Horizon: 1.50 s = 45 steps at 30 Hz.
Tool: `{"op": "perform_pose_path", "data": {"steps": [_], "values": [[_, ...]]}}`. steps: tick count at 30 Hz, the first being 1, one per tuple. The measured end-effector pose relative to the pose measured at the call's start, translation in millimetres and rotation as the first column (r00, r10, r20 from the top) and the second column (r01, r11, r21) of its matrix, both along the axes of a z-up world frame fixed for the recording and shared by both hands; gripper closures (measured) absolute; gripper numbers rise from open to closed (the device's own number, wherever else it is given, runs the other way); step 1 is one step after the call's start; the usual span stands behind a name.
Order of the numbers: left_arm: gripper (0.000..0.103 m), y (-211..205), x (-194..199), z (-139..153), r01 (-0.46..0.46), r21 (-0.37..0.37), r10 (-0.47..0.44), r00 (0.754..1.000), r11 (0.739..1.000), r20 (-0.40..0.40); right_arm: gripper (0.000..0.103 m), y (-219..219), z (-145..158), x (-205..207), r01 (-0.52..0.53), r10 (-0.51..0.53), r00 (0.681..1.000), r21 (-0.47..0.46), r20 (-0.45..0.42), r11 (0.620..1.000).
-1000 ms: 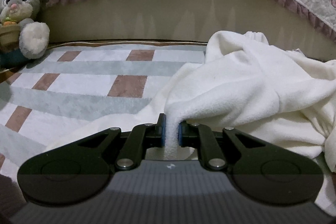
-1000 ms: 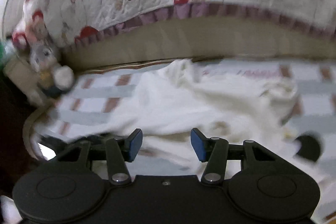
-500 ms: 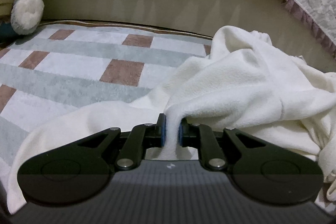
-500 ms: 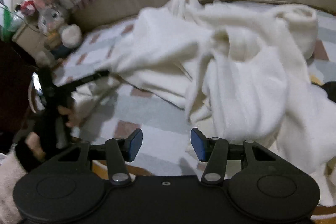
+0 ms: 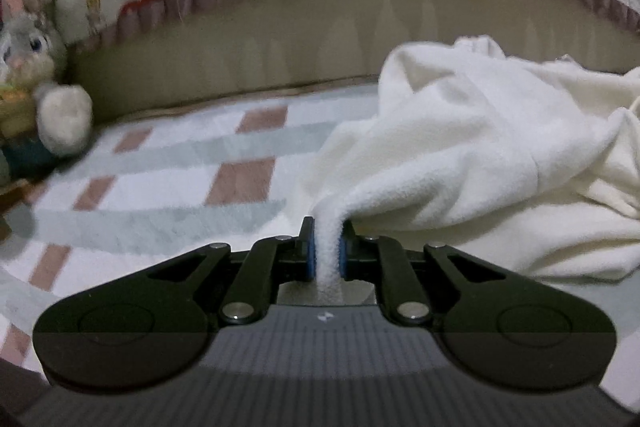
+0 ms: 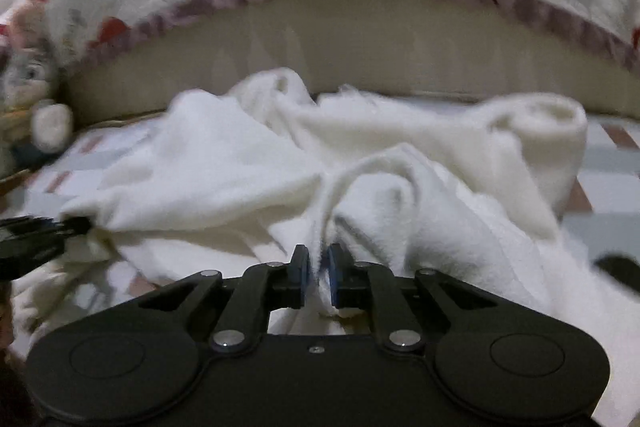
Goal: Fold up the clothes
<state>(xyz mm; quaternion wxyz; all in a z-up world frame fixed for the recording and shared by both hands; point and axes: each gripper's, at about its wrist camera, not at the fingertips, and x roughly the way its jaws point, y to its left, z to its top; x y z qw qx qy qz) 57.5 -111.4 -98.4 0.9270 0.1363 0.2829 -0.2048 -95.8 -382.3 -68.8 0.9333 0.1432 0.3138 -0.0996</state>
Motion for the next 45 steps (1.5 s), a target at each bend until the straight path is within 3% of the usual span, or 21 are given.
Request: {"op": "perform_pose_path", "data": {"steps": [1,4,7,9,12,13,14,17,19,22,26,28,29,30,31,33,34,36,38,41,45], "values": [[0.092,-1,-1,6,-0.005,0.0,0.005,1.0,1.0,0.016,0.099,-6,11,-11,-0.025,0.024,0.999,0.012,0.044,1.0],[0.093,-3,12,35,-0.019,-0.065,0.023,0.999,0.998,0.049,0.098,-25,57,-48,-0.141,0.108,0.968,0.135,0.227,0.981],[0.093,-14,42,73,-0.031,-0.121,0.042,0.995,0.992,0.09,0.098,-45,94,-73,-0.273,0.14,0.907,0.302,0.396,0.914],[0.093,-16,61,106,-0.006,-0.183,0.036,0.986,0.983,0.16,0.098,-57,107,-83,-0.368,0.132,0.861,0.421,0.492,0.829],[0.092,10,86,153,0.033,-0.385,0.052,0.977,0.922,0.208,0.098,-56,109,-84,-0.563,0.189,0.783,0.547,0.593,0.619],[0.09,21,92,164,0.037,-0.444,0.061,0.977,0.895,0.203,0.097,-51,108,-84,-0.609,0.22,0.762,0.559,0.609,0.563],[0.087,31,94,166,0.009,-0.456,0.082,0.98,0.89,0.18,0.097,-41,107,-82,-0.627,0.247,0.755,0.56,0.607,0.542],[0.082,68,99,143,-0.132,-0.43,0.15,0.989,0.893,0.008,0.097,-8,96,-69,-0.655,0.368,0.753,0.577,0.545,0.487],[0.082,92,87,112,-0.222,-0.379,0.192,0.974,0.898,-0.118,0.097,21,80,-60,-0.659,0.466,0.75,0.598,0.47,0.457],[0.081,93,35,101,-0.145,-0.369,0.104,0.986,0.918,-0.129,0.097,64,49,-48,-0.655,0.578,0.728,0.623,0.369,0.428],[0.076,94,-35,87,-0.04,-0.356,-0.013,0.989,0.934,-0.146,0.094,95,31,-44,-0.624,0.655,0.724,0.611,0.218,0.487],[0.075,94,-70,80,0.014,-0.35,-0.072,0.985,0.937,-0.155,0.093,93,51,-54,-0.69,0.685,0.679,0.544,0.262,0.476],[0.074,95,-87,77,0.04,-0.347,-0.101,0.982,0.937,-0.159,0.085,86,63,-58,-0.702,0.681,0.68,0.511,0.274,0.496],[0.072,95,-104,73,0.067,-0.345,-0.13,0.978,0.936,-0.164,0.077,75,74,-65,-0.706,0.668,0.689,0.469,0.282,0.53],[0.069,95,-122,70,0.094,-0.342,-0.159,0.973,0.935,-0.168,0.061,65,81,-73,-0.699,0.651,0.706,0.417,0.277,0.58],[0.056,94,-155,64,0.153,-0.333,-0.219,0.961,0.93,-0.17,0.058,42,91,-92,-0.622,0.593,0.783,0.244,0.189,0.744],[0.056,85,-165,67,0.206,-0.306,-0.258,0.956,0.929,-0.14,0.058,32,93,-100,-0.573,0.557,0.819,0.149,0.136,0.806],[0.056,69,-179,64,0.275,-0.239,-0.311,0.942,0.931,-0.126,0.058,15,88,-118,-0.487,0.486,0.873,0.018,0.031,0.873],[0.054,55,-188,59,0.316,-0.192,-0.345,0.929,0.929,-0.137,0.058,-10,73,-137,-0.414,0.412,0.91,-0.036,-0.051,0.91],[0.054,38,-199,54,0.35,-0.135,-0.369,0.915,0.927,-0.162,0.056,-29,57,-169,-0.359,0.347,0.926,-0.064,-0.15,0.931],[0.035,23,-215,43,0.433,-0.073,-0.438,0.874,0.899,-0.209,0.043,-43,36,-197,-0.328,0.303,0.929,-0.096,-0.21,0.94]]}}
